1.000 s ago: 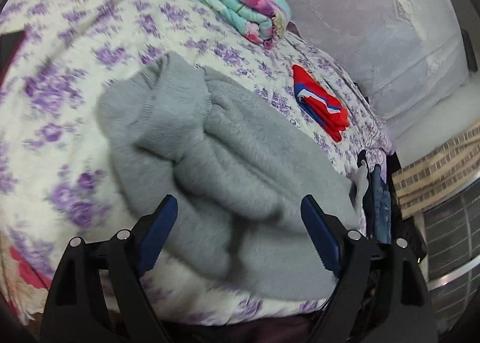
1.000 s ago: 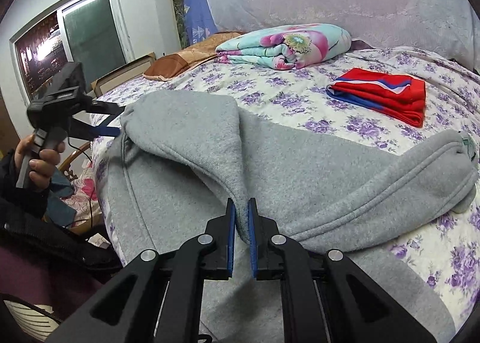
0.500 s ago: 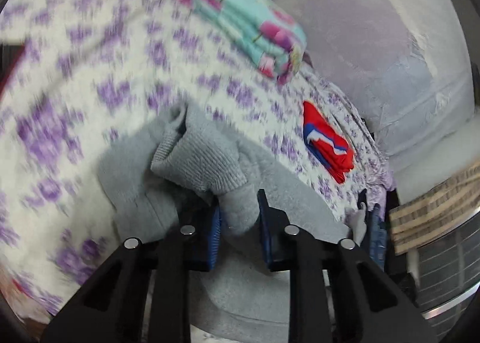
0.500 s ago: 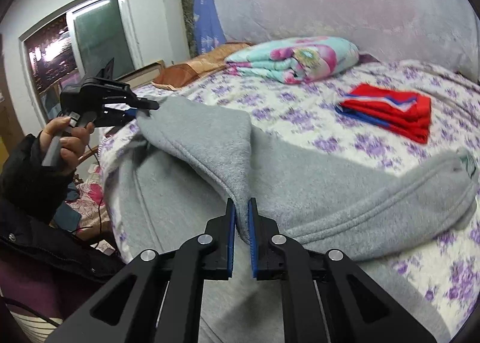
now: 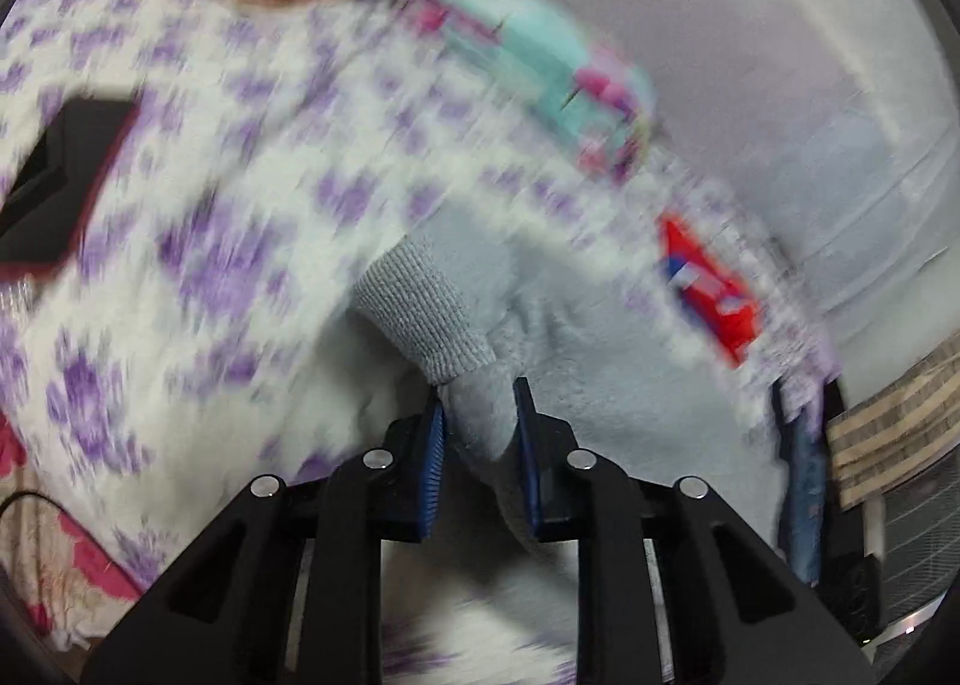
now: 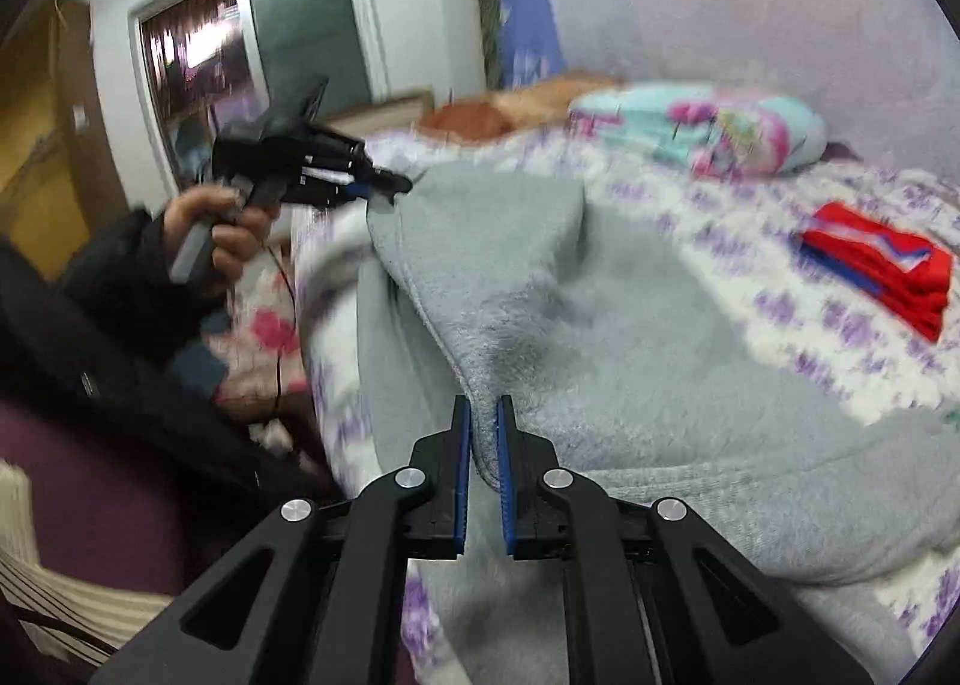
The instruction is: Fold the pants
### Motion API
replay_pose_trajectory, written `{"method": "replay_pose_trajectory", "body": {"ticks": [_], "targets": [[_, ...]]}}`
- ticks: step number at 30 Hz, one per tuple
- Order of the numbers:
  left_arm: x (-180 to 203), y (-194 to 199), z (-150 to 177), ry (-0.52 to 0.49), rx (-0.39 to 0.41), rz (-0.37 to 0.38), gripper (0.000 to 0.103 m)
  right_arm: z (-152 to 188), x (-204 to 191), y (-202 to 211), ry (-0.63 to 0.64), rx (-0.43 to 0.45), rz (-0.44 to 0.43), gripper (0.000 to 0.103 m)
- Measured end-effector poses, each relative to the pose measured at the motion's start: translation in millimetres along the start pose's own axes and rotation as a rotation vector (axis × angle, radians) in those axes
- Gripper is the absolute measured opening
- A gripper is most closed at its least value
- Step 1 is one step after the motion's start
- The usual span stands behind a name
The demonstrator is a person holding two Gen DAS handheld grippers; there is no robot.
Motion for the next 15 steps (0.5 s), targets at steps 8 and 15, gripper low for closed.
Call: {"method": "replay_pose_trajectory", "body": {"ticks": [8, 15], "targets": [[10, 14, 10, -0.073, 0.025, -0.043, 0.021, 1, 2, 6, -0.025, 0.005, -0.001, 0.009], [-4, 0, 31, -0.068, -0.032, -0.063, 0.022, 33, 6, -13, -0.030, -0.106, -0.009, 0.013]]}}
Point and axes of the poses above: each gripper's, at about its wrist camera, not at the fingertips, and y roughly against the way its jaws point, x to its right, z to its underside, the point moved 10 cm from there along -y, roughly the way its jaws point, and after that the axes turned 13 degrees about -y, right-handed, at the moved point
